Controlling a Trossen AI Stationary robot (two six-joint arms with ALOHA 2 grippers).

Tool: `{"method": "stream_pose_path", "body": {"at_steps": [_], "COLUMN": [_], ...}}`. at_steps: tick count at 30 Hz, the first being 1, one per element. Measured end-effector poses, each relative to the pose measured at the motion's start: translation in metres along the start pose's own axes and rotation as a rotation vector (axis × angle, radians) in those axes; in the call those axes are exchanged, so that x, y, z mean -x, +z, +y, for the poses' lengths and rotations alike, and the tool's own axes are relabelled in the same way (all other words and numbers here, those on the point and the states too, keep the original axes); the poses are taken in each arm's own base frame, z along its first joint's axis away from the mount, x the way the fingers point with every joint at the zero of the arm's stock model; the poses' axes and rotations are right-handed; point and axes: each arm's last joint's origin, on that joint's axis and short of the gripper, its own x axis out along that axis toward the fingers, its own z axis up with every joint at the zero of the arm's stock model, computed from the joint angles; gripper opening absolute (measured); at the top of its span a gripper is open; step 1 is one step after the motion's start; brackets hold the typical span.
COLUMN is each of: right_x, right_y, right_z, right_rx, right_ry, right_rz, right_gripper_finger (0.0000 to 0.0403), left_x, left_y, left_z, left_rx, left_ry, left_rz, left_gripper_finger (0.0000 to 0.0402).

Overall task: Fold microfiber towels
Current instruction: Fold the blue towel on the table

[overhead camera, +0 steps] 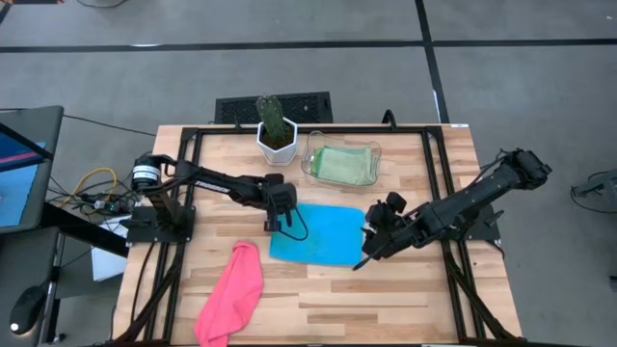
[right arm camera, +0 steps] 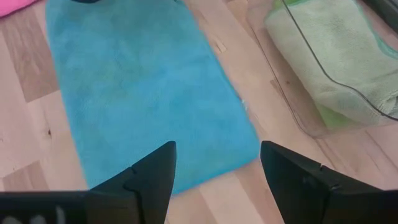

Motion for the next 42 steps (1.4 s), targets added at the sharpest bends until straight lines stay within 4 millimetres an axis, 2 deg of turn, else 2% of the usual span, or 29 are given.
{"method": "stream_pose_path", "body": {"at_steps": [8,19,26,31,34,42], "right_x": [0.003,0.004,0.004,0.004,0.004,0.009], "right_y": [-0.003,-0.003,-0.003,-0.003,-0.003,-0.008], "right_z": [0.003,0.006,0.006,0.006,0.007,0.012], "right_rx": [0.008,-0.014,-0.015,-0.013,-0.012,0.012], "right_ry": [0.014,0.032,0.034,0.033,0.034,0.057], "right_rz": [-0.001,-0.015,-0.017,-0.017,-0.016,-0.018], "right_gripper_finger": [0.0260,0.0260,0.0260,0.0260,0.0260,0.0260], "left_x": [0.023,0.034,0.071,0.066,0.061,0.048], "left_y": [0.016,0.012,0.031,0.031,0.027,0.007], "left_z": [-0.014,-0.031,-0.040,-0.050,-0.049,-0.050], "left_rx": [0.003,0.070,0.085,0.042,0.044,0.065], "left_ry": [0.080,0.106,0.141,0.138,0.165,0.181], "left_rz": [0.052,0.132,0.162,0.175,0.174,0.262], "left_gripper_finger": [0.0001,0.0000,0.0000,0.0000,0.0000,0.0000]}}
